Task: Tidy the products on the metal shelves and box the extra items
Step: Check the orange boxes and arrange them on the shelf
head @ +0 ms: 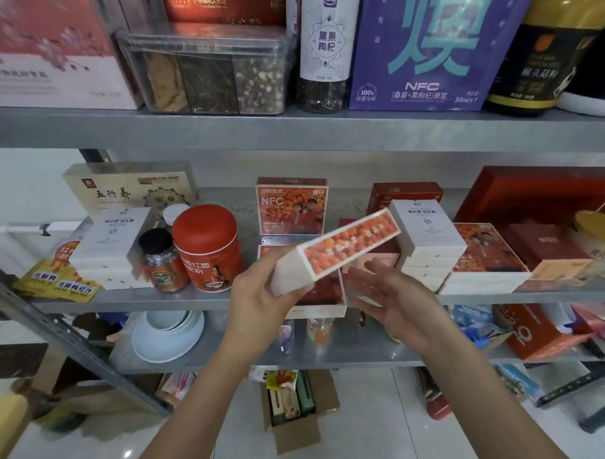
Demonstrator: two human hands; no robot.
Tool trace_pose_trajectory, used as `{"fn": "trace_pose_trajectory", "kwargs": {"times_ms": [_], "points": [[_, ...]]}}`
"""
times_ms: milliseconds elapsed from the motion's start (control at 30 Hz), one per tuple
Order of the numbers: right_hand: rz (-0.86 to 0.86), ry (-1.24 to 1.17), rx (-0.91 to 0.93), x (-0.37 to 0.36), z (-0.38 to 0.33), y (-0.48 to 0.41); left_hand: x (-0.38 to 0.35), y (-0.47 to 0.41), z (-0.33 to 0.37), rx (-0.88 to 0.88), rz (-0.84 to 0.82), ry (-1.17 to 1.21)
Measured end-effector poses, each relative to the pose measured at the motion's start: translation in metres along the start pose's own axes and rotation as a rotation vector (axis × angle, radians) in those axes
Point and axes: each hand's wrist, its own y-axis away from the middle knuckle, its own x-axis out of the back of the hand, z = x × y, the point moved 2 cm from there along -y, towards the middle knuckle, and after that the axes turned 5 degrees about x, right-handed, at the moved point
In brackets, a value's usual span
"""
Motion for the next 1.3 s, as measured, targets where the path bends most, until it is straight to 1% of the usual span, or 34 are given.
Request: {"fn": "trace_pose_trajectory", "kwargs": {"times_ms": [67,133,200,233,300,367,400,467,500,533,567,600,633,667,733,800,867,900,933,967,1033,1067,1100,1133,1167,1233,1300], "points": [[-0.048,0.103,0.002,-0.004,0.014,-0.001,0.002,0.002,0.000,0.105,0.020,0.240],[-0.111,0.148,0.015,-0.007,0.026,0.001,0.001,0.004,-0.001,0.227,0.058,0.510],[-0.199,0.106,0.034,-0.011,0.033,0.002,-0.003,0.008,-0.004,0.328,0.069,0.683],[-0.234,0.058,0.043,-0.012,0.035,0.002,-0.004,0.009,-0.004,0.366,0.070,0.702],[-0.222,-0.027,0.061,-0.014,0.038,0.002,-0.005,0.010,-0.003,0.388,0.078,0.584],[-0.153,-0.031,0.094,-0.013,0.041,0.003,-0.005,0.012,-0.004,0.376,0.104,0.369],[-0.120,-0.004,0.117,-0.012,0.042,0.005,-0.005,0.012,-0.005,0.381,0.142,0.250],[-0.035,0.068,0.166,-0.012,0.041,0.008,0.000,0.015,-0.008,0.348,0.265,-0.104],[0.022,0.105,0.191,-0.012,0.038,0.010,0.004,0.018,-0.007,0.246,0.313,-0.299],[0.081,0.136,0.216,-0.014,0.034,0.011,0.005,0.021,-0.007,0.072,0.313,-0.444],[0.134,0.164,0.242,-0.015,0.031,0.012,0.003,0.024,-0.007,-0.096,0.237,-0.523],[0.174,0.191,0.268,-0.018,0.027,0.013,-0.003,0.029,-0.007,-0.201,0.129,-0.554],[0.201,0.217,0.300,-0.022,0.025,0.014,-0.010,0.033,-0.008,-0.253,0.026,-0.591],[0.218,0.241,0.334,-0.026,0.022,0.015,-0.019,0.038,-0.008,-0.278,-0.037,-0.663],[0.237,0.276,0.405,-0.036,0.018,0.018,-0.033,0.042,-0.008,-0.289,-0.047,-0.842],[0.210,0.322,0.460,-0.044,0.015,0.021,-0.040,0.041,-0.005,-0.299,0.012,-0.874],[0.132,0.344,0.482,-0.050,0.012,0.025,-0.035,0.039,-0.004,-0.354,0.097,-0.787],[0.084,0.339,0.481,-0.049,0.011,0.025,-0.031,0.037,-0.004,-0.327,0.133,-0.684],[0.050,0.335,0.470,-0.049,0.011,0.025,-0.025,0.035,-0.004,-0.232,0.153,-0.534],[0.040,0.347,0.460,-0.046,0.013,0.022,-0.020,0.033,-0.004,-0.096,0.172,-0.355],[0.107,0.380,0.419,-0.037,0.017,0.011,-0.012,0.026,-0.004,0.165,0.194,-0.007],[0.146,0.403,0.386,-0.032,0.020,0.005,-0.008,0.023,-0.006,0.264,0.208,0.140],[0.145,0.428,0.357,-0.026,0.025,-0.003,-0.006,0.020,-0.009,0.357,0.205,0.297],[0.127,0.455,0.328,-0.024,0.030,-0.008,-0.005,0.019,-0.014,0.443,0.194,0.442],[0.100,0.451,0.304,-0.021,0.035,-0.012,-0.005,0.018,-0.019,0.515,0.179,0.539],[0.095,0.436,0.279,-0.017,0.043,-0.018,-0.007,0.017,-0.029,0.607,0.153,0.577],[0.150,0.456,0.303,-0.013,0.047,-0.023,-0.009,0.015,-0.039,0.652,0.127,0.561]]}}
